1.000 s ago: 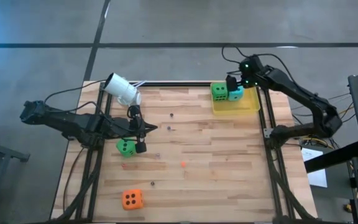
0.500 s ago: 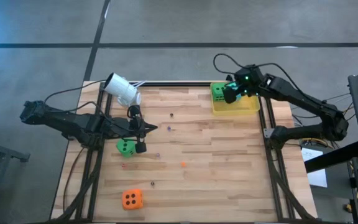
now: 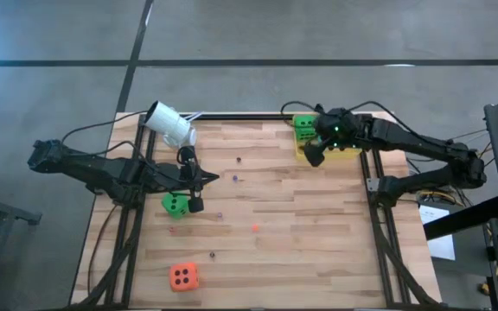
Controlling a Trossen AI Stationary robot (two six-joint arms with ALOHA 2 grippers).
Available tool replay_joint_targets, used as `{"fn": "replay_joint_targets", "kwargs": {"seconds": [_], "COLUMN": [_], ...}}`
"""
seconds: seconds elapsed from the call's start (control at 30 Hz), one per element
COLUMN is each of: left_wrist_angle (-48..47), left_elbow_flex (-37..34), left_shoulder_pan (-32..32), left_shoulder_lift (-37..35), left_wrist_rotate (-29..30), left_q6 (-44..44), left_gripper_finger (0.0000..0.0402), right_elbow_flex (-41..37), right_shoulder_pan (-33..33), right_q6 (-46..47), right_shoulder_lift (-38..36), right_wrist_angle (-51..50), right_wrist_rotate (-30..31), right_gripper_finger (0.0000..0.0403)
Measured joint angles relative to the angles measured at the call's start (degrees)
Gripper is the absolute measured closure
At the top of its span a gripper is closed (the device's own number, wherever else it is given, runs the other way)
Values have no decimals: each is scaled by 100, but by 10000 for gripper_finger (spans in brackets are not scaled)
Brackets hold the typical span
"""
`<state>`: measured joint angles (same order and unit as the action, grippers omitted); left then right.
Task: Pick & Place Dice
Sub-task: Put the large green dice into the yellow transparent bin
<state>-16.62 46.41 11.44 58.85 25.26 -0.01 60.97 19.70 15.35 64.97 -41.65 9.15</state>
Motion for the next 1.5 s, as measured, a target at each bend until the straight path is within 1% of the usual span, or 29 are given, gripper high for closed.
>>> {"fn": "replay_joint_targets", "kwargs": {"seconds": [0.2,0.43,0.6,0.97,1.2,1.27,1.37,1.43,1.5], "left_wrist_angle": [0,0,0,0,0,-40,-339,-842,-1388], "left_elbow_flex": [0,0,1,2,1,2,35,174,357], "left_shoulder_pan": [2,2,1,1,1,0,2,2,2], "left_shoulder_lift": [0,0,0,0,0,0,-26,-37,-39], "left_wrist_rotate": [0,0,0,-1,-12,-103,-355,-431,-426], "left_q6": [0,0,0,0,-9,-121,-152,-167,-413], "left_gripper_finger": [390,390,390,390,390,390,390,390,390], "right_elbow_flex": [0,-2,-104,-623,-693,-682,-678,-678,-678], "right_shoulder_pan": [-563,-1067,-1440,-2275,-2589,-2637,-2672,-2670,-2670], "right_q6": [-432,-802,-852,-1059,-1126,-1103,-1103,-1099,-1101], "right_shoulder_lift": [0,2,2,4,9,9,9,9,9], "right_wrist_angle": [0,30,90,406,478,481,510,520,517], "right_wrist_rotate": [-7,-9,-9,-16,-12,-15,-17,-15,-13], "right_gripper_finger": [3,3,3,3,3,3,3,3,3]}}
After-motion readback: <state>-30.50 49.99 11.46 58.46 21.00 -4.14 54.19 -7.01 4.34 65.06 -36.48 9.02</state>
